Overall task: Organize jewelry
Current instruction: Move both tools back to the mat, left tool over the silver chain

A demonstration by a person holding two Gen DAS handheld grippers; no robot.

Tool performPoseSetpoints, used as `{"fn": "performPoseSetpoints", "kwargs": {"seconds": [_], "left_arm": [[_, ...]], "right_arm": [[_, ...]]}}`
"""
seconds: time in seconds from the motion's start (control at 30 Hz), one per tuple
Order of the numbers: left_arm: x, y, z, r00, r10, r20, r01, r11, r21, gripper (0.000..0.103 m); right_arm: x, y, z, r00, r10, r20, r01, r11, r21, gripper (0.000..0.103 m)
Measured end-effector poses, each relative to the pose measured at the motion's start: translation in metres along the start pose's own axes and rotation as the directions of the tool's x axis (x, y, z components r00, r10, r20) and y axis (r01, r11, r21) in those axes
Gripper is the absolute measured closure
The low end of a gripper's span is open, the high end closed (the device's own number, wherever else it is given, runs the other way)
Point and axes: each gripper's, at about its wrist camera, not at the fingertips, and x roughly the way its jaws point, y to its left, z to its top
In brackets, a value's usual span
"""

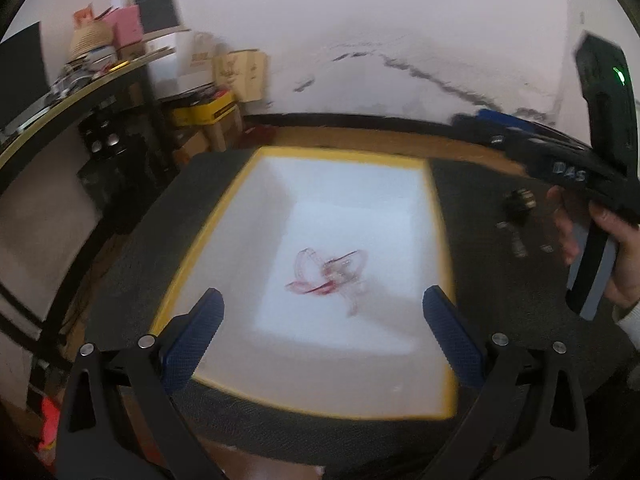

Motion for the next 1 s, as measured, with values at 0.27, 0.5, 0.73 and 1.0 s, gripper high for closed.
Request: {"fn": "performPoseSetpoints", "kwargs": {"seconds": [0.27,0.5,0.73,1.0], "left_arm": [[0.020,-0.133,0.024,0.978,-0.208,-0.011,0.206,0.956,0.208,0.006],[0.106,-0.244,0.016,0.937,-0.343,-0.068,0.348,0.903,0.252,0.006],[0.200,-0.295,0.011,0.939,-0.271,-0.210,0.314,0.927,0.207,0.006],[0.226,-0.312,-0.001,0.963,-0.190,-0.194,0.232,0.946,0.228,0.006]], "right_arm": [[-0.106,-0.156,-0.069,0.956,-0.286,-0.060,0.292,0.937,0.190,0.007],[-0.166,-0.233,-0.147,0.890,-0.430,-0.151,0.456,0.845,0.280,0.007],[-0.176,-0.259,-0.164,0.885,-0.441,-0.150,0.466,0.824,0.323,0.007],[-0.197,-0.275,-0.160,0.868,-0.485,-0.111,0.487,0.784,0.385,0.007]]}}
